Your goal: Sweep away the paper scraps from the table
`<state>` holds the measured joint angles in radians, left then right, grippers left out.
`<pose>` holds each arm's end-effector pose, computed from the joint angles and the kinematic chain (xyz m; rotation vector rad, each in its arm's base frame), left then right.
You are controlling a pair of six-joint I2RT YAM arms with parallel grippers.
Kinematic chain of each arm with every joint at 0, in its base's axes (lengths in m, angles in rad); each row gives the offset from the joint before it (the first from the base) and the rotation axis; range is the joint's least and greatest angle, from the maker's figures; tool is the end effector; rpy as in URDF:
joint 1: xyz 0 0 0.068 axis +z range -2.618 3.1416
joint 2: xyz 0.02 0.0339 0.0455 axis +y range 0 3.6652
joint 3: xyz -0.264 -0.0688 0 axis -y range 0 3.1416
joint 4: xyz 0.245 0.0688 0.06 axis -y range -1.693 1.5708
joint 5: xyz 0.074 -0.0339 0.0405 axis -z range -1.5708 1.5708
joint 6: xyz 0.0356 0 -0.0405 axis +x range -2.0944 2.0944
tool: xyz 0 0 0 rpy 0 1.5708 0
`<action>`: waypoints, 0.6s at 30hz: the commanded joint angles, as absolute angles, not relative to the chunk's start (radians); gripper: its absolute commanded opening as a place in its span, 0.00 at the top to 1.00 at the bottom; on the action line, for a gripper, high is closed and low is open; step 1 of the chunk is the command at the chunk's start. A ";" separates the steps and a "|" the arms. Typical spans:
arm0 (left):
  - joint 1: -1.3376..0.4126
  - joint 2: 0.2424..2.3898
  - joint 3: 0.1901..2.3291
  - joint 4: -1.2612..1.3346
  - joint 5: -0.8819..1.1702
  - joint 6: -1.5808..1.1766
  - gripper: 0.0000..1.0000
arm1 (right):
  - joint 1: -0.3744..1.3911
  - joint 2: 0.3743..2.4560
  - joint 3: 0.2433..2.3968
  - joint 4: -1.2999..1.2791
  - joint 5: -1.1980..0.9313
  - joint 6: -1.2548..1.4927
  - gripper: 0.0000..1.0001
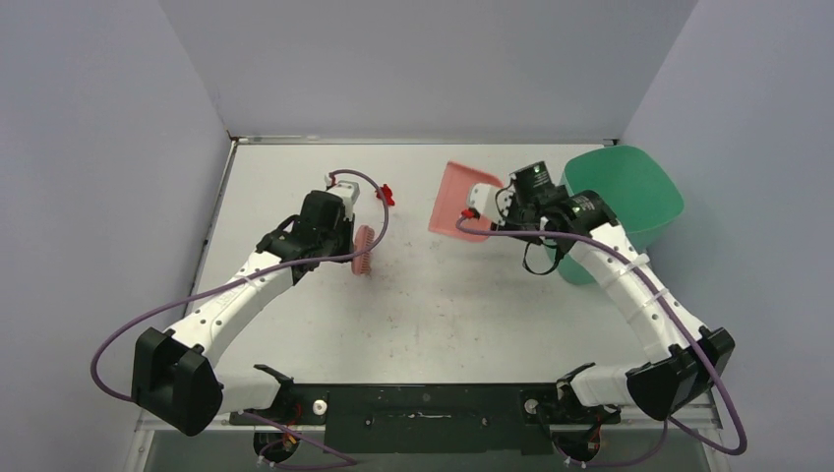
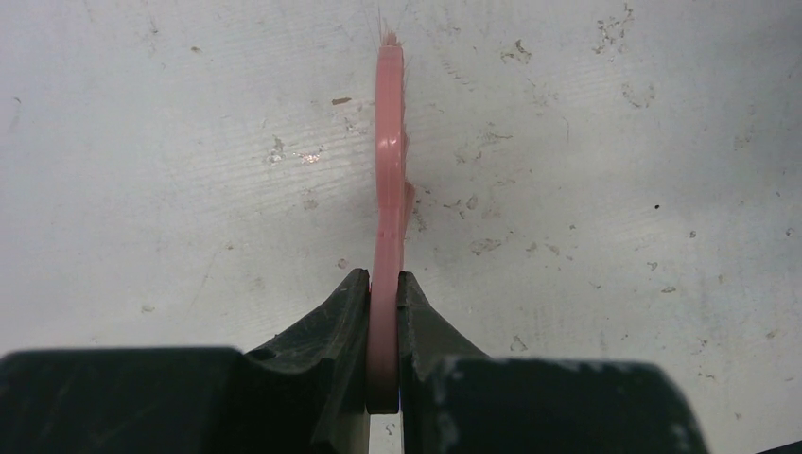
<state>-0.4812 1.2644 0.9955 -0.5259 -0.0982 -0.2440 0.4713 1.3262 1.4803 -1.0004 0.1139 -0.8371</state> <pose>0.2402 -0.1215 0.2799 0.2334 2.3617 -0.2350 0.2348 0.1151 0.3846 -1.4383 1.9619 -0.3040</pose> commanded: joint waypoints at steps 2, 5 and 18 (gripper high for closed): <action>-0.436 1.259 1.046 -0.480 -0.128 -0.225 1.00 | 0.511 1.331 1.250 -1.140 -0.060 -0.860 0.95; -0.376 1.249 1.033 -0.423 -0.051 -0.274 1.00 | 0.513 1.327 1.082 -1.088 -0.042 -0.801 0.95; -0.348 1.578 1.502 -0.461 -0.215 -0.045 1.00 | 0.519 1.538 0.870 -0.868 0.022 -0.535 0.85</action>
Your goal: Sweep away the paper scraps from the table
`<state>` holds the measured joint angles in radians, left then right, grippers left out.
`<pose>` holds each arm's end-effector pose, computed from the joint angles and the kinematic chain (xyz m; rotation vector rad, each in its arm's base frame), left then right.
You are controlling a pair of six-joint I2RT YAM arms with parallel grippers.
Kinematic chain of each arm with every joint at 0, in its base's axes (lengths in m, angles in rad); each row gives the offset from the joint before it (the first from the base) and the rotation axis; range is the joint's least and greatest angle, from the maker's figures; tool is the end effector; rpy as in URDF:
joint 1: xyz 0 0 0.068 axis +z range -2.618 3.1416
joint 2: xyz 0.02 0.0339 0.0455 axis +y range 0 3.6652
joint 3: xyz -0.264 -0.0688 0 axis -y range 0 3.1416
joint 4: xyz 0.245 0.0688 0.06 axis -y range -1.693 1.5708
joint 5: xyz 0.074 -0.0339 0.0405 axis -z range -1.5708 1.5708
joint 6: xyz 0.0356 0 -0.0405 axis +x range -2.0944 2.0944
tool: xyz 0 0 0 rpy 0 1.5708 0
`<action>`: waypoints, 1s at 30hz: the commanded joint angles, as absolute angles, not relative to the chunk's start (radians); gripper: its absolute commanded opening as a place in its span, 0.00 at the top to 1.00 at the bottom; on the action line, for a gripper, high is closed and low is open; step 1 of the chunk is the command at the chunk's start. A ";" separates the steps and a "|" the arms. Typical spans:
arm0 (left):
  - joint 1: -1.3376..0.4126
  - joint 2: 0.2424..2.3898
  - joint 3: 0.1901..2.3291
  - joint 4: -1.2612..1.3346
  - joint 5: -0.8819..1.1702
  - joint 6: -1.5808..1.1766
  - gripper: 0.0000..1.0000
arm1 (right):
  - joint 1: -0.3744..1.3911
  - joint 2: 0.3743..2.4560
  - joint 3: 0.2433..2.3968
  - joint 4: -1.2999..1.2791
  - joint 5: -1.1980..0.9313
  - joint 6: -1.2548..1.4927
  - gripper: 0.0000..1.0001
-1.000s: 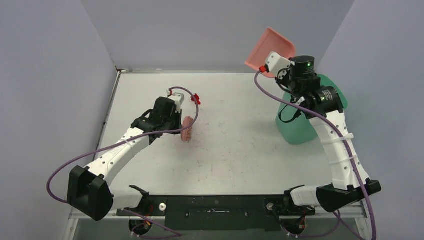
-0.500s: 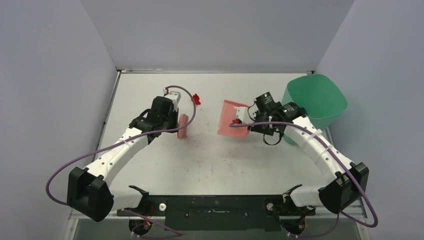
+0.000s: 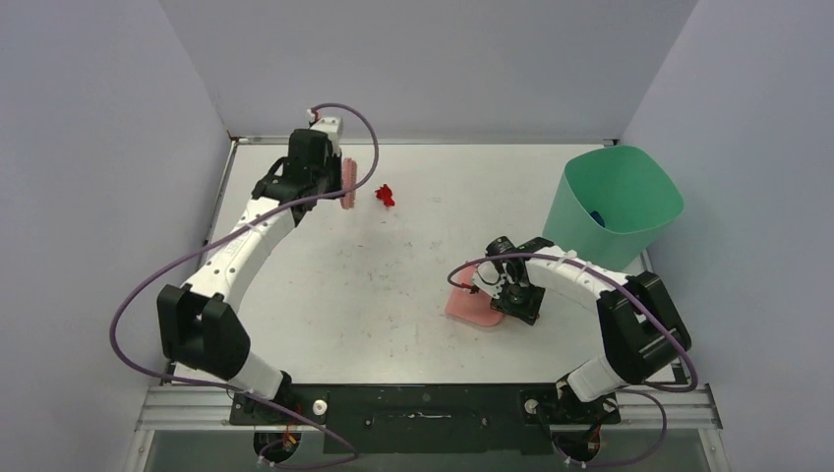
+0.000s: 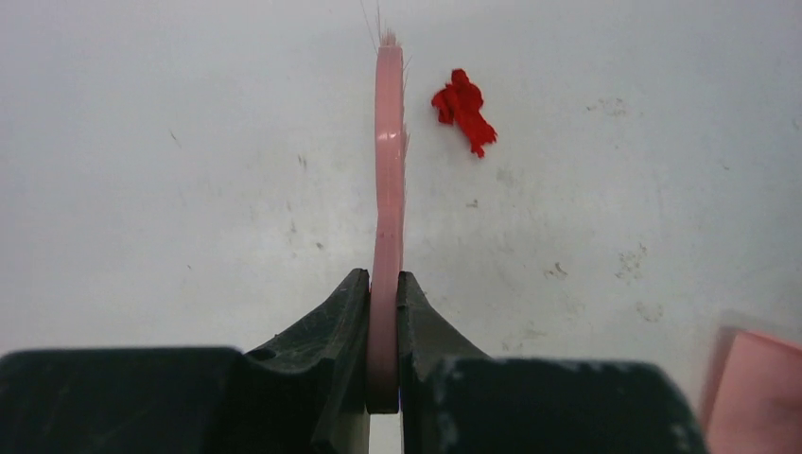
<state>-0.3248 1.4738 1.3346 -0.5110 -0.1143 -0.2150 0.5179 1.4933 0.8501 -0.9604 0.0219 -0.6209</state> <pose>0.3164 -0.1022 0.3355 0.0590 2.2206 -0.1711 0.1985 0.1122 0.1682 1.6758 -2.6170 0.0314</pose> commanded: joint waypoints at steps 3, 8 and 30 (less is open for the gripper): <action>-0.379 1.733 1.662 -0.489 -0.295 0.136 1.00 | 0.516 1.573 0.884 -0.831 0.015 -0.514 0.81; -0.437 2.019 1.963 -0.620 -0.454 0.353 1.00 | 0.482 1.518 0.888 -0.817 -0.120 -0.527 0.50; -0.490 2.325 2.192 -0.687 -0.273 0.500 1.00 | 0.377 1.284 0.759 -0.839 -0.262 -0.684 0.75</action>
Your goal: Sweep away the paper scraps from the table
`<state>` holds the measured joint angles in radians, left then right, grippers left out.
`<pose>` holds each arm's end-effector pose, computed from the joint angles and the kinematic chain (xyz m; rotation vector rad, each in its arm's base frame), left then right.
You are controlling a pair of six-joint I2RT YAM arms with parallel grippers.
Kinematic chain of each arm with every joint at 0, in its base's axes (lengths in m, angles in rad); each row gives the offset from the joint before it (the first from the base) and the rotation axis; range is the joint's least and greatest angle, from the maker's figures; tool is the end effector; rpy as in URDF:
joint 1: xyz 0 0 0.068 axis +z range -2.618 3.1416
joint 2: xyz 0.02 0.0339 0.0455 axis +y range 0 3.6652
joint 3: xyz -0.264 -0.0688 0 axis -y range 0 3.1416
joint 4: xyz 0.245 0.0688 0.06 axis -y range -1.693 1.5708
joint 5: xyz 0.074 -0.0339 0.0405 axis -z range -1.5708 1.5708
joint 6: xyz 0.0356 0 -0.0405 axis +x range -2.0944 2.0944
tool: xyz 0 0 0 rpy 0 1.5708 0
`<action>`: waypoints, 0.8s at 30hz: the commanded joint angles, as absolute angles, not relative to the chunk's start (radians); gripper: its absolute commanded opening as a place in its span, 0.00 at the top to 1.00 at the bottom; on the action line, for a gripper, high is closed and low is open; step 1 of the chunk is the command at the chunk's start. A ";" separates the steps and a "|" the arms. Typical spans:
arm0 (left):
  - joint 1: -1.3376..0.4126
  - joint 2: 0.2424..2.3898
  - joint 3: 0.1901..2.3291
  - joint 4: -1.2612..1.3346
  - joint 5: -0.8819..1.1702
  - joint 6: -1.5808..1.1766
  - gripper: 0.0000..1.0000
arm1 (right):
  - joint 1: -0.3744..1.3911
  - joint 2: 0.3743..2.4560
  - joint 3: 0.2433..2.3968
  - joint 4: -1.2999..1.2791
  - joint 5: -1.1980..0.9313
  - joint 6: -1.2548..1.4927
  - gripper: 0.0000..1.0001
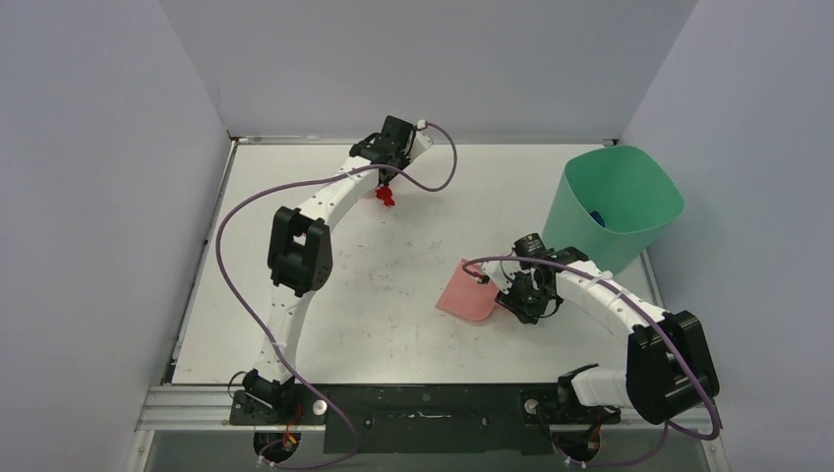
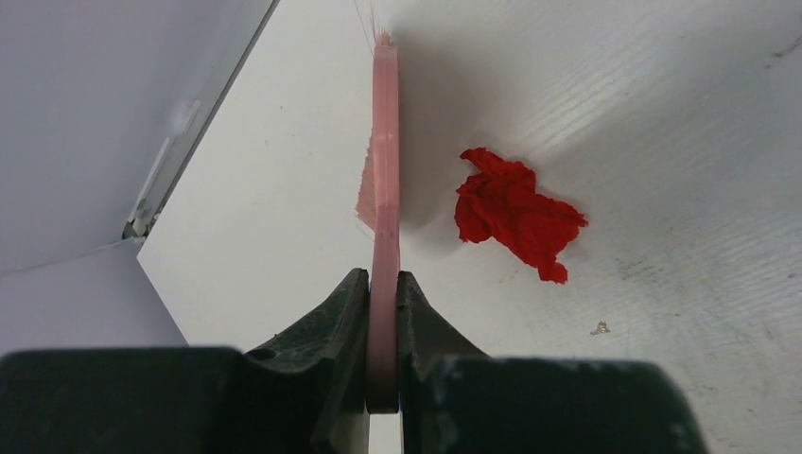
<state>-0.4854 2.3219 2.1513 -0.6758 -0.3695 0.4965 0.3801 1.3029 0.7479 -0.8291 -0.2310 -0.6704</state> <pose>0.4684 -0.2326 0.2437 0.9751 2.1821 0.4505 0.1921 0.0855 0.1832 -1.4863 2.5016 0.2946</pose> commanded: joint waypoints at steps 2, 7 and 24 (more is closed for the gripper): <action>-0.488 2.311 2.178 -0.683 -0.252 0.497 1.00 | 0.377 1.280 0.793 -0.873 -0.263 -0.677 0.83; -0.504 2.249 2.118 -0.687 -0.236 0.493 1.00 | 0.378 1.305 0.924 -1.019 -0.209 -0.661 0.90; -0.584 2.170 2.020 -0.757 -0.141 0.353 1.00 | 0.404 1.332 0.979 -1.068 -0.083 -0.539 0.91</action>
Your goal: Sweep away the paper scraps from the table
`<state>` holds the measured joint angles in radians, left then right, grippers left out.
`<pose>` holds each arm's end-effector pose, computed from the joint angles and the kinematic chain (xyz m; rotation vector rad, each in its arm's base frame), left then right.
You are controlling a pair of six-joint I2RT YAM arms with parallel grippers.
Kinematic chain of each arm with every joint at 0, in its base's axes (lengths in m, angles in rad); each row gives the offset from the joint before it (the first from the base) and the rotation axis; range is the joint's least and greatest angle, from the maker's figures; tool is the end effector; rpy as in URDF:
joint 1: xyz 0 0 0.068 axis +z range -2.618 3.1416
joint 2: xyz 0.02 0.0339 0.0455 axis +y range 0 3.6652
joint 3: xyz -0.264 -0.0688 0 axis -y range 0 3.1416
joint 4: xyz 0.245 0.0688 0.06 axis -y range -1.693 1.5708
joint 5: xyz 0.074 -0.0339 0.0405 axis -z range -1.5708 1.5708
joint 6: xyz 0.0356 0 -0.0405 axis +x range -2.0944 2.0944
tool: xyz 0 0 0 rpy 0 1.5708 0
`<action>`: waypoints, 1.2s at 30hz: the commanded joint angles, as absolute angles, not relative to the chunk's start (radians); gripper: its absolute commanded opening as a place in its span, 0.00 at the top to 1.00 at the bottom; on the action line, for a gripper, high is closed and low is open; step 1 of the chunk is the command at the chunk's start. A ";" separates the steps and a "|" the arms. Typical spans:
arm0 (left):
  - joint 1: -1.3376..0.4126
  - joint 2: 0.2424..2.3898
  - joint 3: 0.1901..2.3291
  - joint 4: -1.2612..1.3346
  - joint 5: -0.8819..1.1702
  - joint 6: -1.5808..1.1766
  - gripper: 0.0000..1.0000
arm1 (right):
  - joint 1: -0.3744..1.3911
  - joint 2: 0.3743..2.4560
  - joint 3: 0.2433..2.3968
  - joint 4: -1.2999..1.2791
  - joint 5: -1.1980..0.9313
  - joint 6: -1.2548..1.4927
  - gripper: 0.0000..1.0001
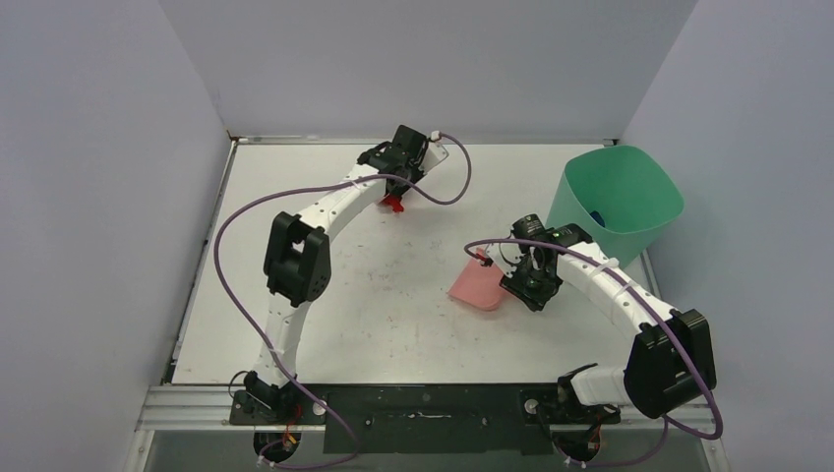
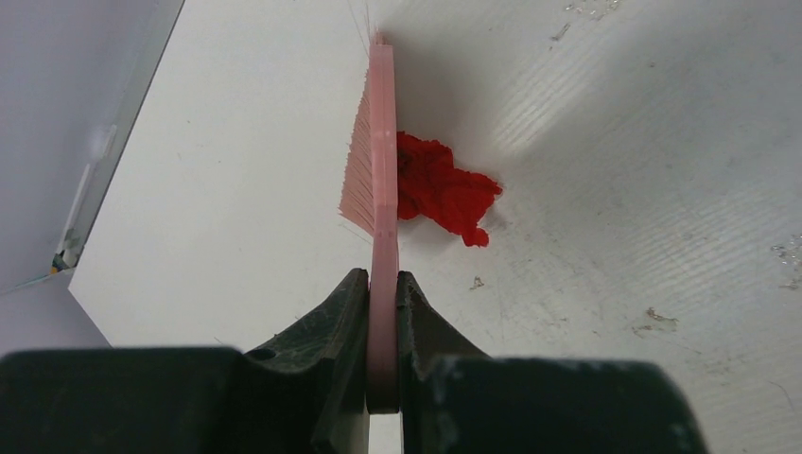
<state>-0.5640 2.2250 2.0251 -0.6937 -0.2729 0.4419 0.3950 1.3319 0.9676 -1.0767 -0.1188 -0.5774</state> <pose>0.4281 -0.2595 0.2488 1.0712 2.1916 0.2816 0.2033 0.0893 0.2303 -1.4109 2.6447 0.1598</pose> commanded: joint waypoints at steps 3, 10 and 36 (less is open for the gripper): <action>-0.615 2.199 2.059 -0.825 -0.120 0.304 1.00 | 0.405 1.338 0.973 -1.053 -0.067 -0.534 0.91; -0.659 2.268 2.154 -1.012 0.066 0.115 1.00 | 0.402 1.346 0.964 -1.036 -0.055 -0.528 0.91; -0.761 1.738 1.835 -0.917 0.062 -0.223 1.00 | 0.377 1.282 0.948 -1.120 -0.058 -0.532 0.91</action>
<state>-0.7773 1.8404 1.8332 -0.8646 0.2028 -0.2104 0.3847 1.3571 0.9470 -1.0592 -0.0742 -0.5339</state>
